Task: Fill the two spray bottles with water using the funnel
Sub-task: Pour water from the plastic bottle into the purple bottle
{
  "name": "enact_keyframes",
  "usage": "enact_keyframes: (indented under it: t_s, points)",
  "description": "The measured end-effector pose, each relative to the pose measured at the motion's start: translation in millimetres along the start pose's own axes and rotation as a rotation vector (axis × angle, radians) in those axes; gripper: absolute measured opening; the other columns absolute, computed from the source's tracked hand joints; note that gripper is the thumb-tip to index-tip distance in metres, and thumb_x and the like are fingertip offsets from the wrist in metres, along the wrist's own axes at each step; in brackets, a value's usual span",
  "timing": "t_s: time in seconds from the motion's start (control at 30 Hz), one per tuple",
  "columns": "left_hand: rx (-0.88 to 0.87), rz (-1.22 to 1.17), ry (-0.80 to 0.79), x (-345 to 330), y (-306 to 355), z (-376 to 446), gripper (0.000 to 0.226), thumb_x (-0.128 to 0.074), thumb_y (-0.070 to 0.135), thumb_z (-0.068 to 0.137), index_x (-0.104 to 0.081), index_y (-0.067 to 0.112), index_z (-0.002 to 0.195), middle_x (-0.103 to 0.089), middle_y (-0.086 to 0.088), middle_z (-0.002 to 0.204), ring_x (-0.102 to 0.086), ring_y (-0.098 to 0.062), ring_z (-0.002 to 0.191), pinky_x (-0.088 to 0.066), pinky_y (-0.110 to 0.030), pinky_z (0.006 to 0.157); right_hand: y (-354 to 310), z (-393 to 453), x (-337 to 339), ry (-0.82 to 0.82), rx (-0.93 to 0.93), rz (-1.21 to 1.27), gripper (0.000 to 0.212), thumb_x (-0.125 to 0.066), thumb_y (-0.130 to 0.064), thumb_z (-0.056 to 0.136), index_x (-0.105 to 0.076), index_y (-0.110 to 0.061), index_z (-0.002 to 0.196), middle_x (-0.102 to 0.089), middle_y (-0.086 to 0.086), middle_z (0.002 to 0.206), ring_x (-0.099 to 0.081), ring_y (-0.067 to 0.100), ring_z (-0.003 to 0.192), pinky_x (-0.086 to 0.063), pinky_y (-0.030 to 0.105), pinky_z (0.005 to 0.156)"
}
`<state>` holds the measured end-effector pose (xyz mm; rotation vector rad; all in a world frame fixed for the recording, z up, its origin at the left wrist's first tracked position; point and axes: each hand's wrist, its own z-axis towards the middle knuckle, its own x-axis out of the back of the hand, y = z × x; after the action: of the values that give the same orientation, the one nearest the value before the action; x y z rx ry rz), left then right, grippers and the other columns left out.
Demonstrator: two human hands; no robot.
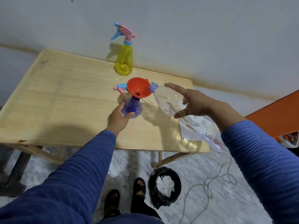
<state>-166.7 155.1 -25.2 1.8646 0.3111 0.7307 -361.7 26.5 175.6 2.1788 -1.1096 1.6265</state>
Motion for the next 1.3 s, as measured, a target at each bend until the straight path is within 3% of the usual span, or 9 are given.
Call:
enact_keyframes:
  t_s: [0.37,0.87,1.3]
  points:
    - [0.005,-0.017,0.001,-0.2,1.8,-2.1,0.072,-0.068,0.034,0.081,-0.031,0.034,0.143,-0.051,0.0,0.136,-0.048,-0.023,0.124,-0.039,-0.034,0.103,1.8,3.2,4.5,-0.018,-0.022,-0.055,0.113,-0.085,-0.028,0.065,-0.004,-0.062,0.136,-0.055,0.014,0.117,-0.057,0.027,0.098,-0.044,0.035,0.083]
    - [0.009,-0.02,-0.012,0.5,-0.1,-0.9,0.073,-0.068,0.036,0.081,-0.032,0.033,0.143,-0.052,0.001,0.137,-0.047,-0.022,0.125,-0.039,-0.039,0.105,1.3,8.1,11.1,-0.024,-0.009,-0.096,0.11,-0.084,-0.029,0.065,-0.007,-0.064,0.135,-0.054,0.011,0.109,-0.055,0.028,0.098,-0.038,0.029,0.073]
    - [0.001,-0.026,-0.006,-0.3,2.9,-3.0,0.072,-0.068,0.032,0.082,-0.03,0.031,0.144,-0.051,0.0,0.137,-0.047,-0.023,0.125,-0.038,-0.035,0.104,0.4,7.0,20.1,-0.025,0.009,-0.138,0.108,-0.084,-0.026,0.066,-0.009,-0.06,0.138,-0.052,0.01,0.109,-0.054,0.027,0.1,-0.038,0.032,0.079]
